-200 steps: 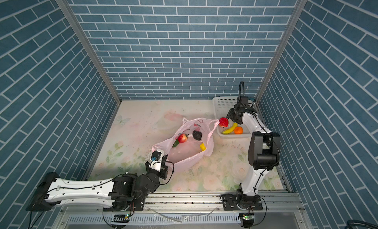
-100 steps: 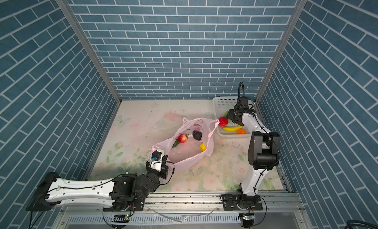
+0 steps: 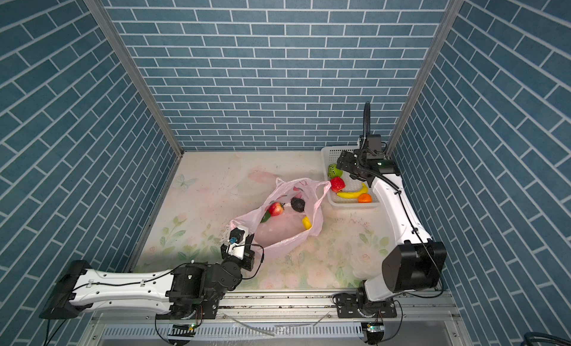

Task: Untie the knot of the plastic bag and take out the fruit
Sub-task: Place the fruit in the basket, then pick up the fruit from the plastic bag.

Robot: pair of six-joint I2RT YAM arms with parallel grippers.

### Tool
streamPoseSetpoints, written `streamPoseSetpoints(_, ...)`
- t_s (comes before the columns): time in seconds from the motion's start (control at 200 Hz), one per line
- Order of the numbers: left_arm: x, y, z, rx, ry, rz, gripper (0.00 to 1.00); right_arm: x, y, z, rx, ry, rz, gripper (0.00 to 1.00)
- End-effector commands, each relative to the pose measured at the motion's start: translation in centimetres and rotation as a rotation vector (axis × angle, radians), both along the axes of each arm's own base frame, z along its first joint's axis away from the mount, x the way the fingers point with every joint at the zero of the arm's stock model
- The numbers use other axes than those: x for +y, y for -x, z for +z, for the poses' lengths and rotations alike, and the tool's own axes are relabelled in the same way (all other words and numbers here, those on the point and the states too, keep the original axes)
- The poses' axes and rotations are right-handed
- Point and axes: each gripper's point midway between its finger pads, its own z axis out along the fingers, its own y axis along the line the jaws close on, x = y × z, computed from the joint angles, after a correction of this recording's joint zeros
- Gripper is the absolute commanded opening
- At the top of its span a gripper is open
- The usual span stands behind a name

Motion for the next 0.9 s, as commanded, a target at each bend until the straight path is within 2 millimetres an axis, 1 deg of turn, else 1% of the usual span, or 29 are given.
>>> streamPoseSetpoints(0.0, 0.5, 0.0, -0.1, -0.014, 0.007, 0.011, 0.0, 3.9, 3.6, 4.7, -0.052, -0.001, 0.16, 0.81)
streamPoseSetpoints(0.115, 0.6, 0.0, -0.1, -0.014, 0.018, 0.011, 0.0, 7.8, 6.2, 7.5, -0.09, -0.025, 0.283, 0.81)
streamPoseSetpoints(0.215, 0.8, 0.0, -0.1, -0.016, 0.025, 0.013, 0.0, 10.8, 8.4, 9.2, -0.106, -0.05, 0.378, 0.81)
streamPoseSetpoints(0.29, 0.9, 0.0, -0.1, -0.017, 0.031, 0.016, 0.0, 13.0, 9.9, 9.7, -0.102, -0.064, 0.449, 0.81)
streamPoseSetpoints(0.375, 1.0, 0.0, 0.0, -0.02, 0.044, 0.018, 0.0, 15.7, 11.9, 9.5, -0.079, -0.067, 0.535, 0.81)
streamPoseSetpoints(0.465, 1.2, 0.0, 0.0, -0.023, 0.058, 0.021, 0.0, 18.1, 14.0, 8.1, -0.031, -0.044, 0.613, 0.81)
streamPoseSetpoints(0.555, 1.3, 0.0, -0.1, -0.022, 0.069, 0.023, 0.0, 19.5, 15.9, 5.9, 0.024, -0.01, 0.66, 0.8)
streamPoseSetpoints(0.755, 1.6, 0.0, 0.0, -0.022, 0.091, 0.022, 0.0, 20.7, 19.1, 0.9, 0.104, 0.014, 0.689, 0.79)
streamPoseSetpoints(0.895, 1.7, 0.0, 0.0, -0.023, 0.094, 0.019, 0.0, 21.4, 20.7, -2.8, 0.15, 0.047, 0.705, 0.76)
